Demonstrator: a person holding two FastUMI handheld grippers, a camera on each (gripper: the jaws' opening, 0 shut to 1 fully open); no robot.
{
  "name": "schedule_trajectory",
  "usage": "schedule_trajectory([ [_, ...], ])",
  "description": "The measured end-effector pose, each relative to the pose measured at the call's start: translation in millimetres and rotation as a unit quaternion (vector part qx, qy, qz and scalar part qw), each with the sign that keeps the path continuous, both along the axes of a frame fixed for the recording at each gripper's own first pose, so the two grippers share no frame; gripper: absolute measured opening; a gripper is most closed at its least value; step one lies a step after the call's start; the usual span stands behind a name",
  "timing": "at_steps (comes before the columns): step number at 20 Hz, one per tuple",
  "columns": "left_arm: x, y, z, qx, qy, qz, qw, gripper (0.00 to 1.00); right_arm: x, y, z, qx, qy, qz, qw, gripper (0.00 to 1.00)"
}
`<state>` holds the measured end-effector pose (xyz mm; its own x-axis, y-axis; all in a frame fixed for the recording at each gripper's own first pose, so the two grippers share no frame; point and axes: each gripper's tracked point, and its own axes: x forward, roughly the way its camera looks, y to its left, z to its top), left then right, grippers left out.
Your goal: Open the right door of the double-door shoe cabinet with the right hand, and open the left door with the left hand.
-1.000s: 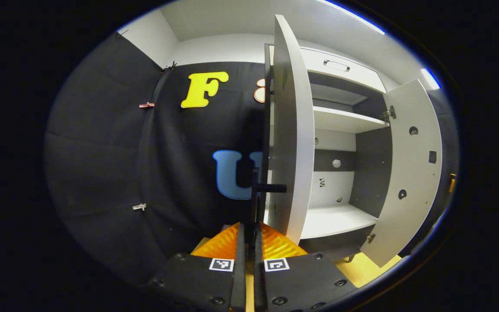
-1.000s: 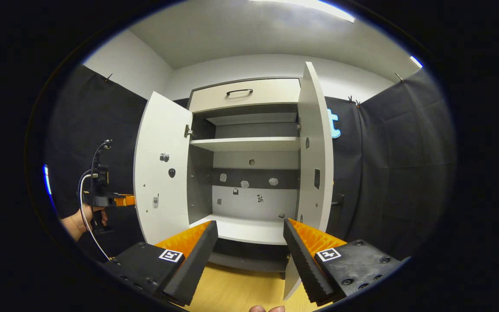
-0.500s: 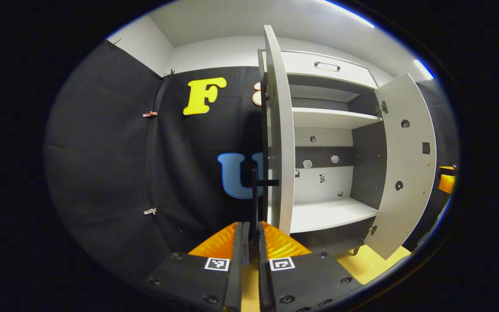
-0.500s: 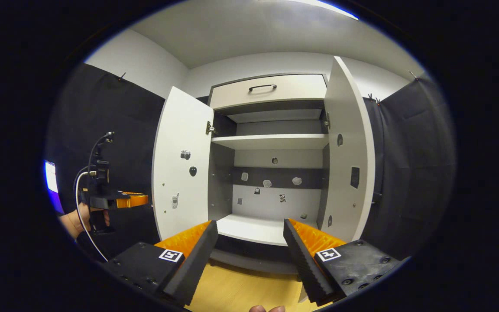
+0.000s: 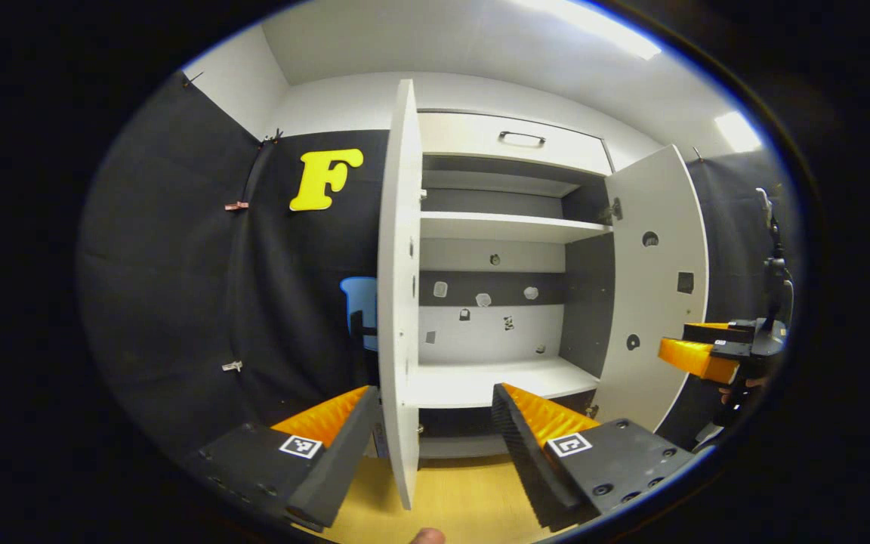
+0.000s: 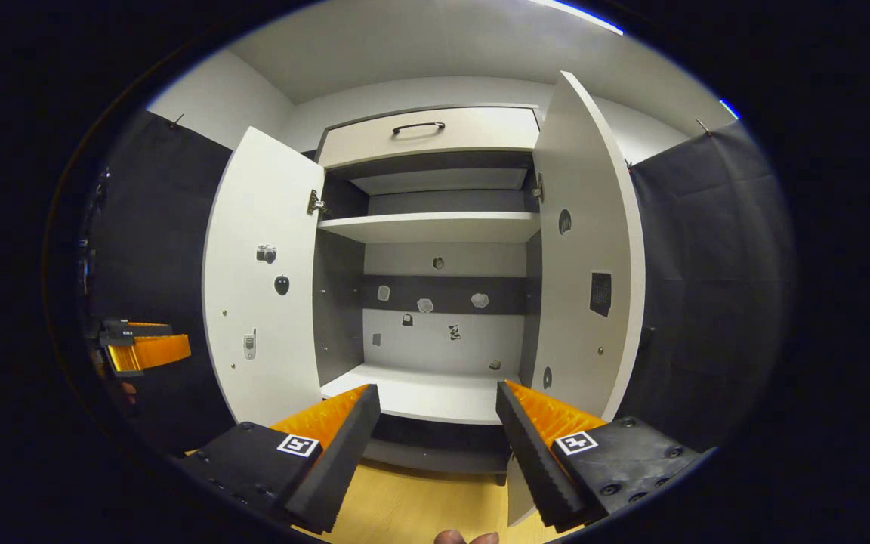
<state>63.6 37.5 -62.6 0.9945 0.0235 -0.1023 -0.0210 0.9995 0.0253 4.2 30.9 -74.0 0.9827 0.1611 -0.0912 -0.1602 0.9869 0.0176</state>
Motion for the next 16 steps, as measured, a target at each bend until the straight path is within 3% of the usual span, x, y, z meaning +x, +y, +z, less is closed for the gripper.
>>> schedule_trajectory([
  [7,-4.5,-47.6,9.8,-0.016,-0.007,-0.015,1.0,0.96,-3.0,-7.0,22.4,0.015,-0.013,-0.02,1.0,0.98],
  [16,-4.0,-61.8,13.6,-0.014,-0.01,-0.021,1.0,0.96,-8.4,-17.8,24.9,0.013,-0.012,-0.034,0.999,0.98],
])
